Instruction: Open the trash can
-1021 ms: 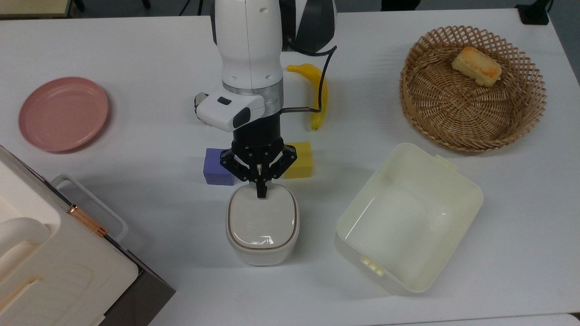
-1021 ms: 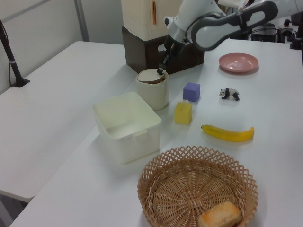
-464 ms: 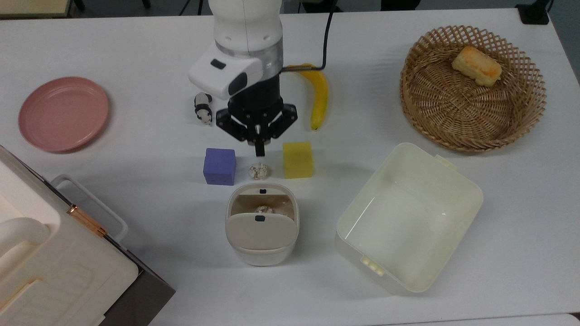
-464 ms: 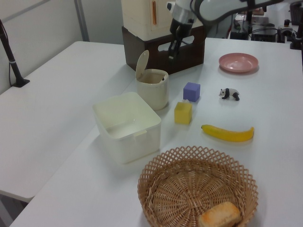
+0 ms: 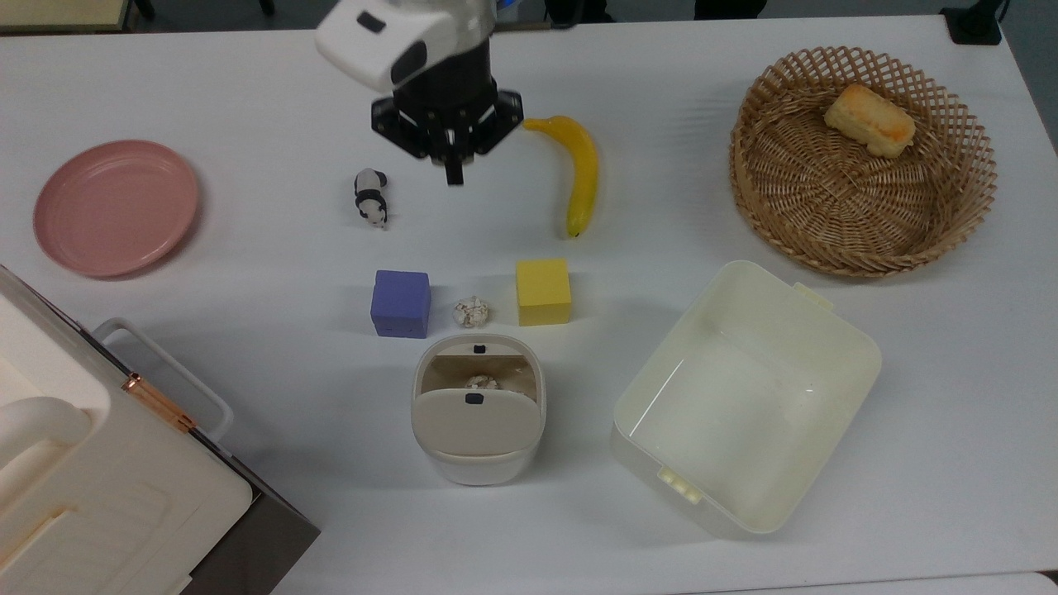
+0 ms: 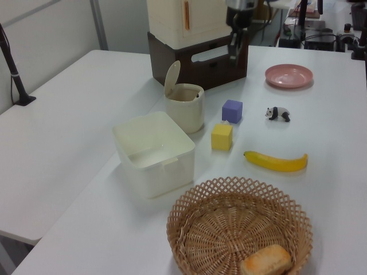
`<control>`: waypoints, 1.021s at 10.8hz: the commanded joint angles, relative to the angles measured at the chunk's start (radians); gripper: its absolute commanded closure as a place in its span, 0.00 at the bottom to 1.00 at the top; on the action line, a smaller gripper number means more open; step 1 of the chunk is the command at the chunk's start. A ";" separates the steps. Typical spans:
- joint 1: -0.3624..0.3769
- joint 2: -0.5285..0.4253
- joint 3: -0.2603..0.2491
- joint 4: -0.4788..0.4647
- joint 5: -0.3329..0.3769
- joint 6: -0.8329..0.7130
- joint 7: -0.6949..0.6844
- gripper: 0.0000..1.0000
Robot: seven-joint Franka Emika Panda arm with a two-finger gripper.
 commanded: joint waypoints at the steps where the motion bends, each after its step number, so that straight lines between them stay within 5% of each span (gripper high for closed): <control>1: -0.014 -0.131 -0.010 -0.097 -0.017 -0.110 -0.006 1.00; 11: -0.054 -0.210 -0.009 -0.112 -0.016 -0.210 -0.017 0.93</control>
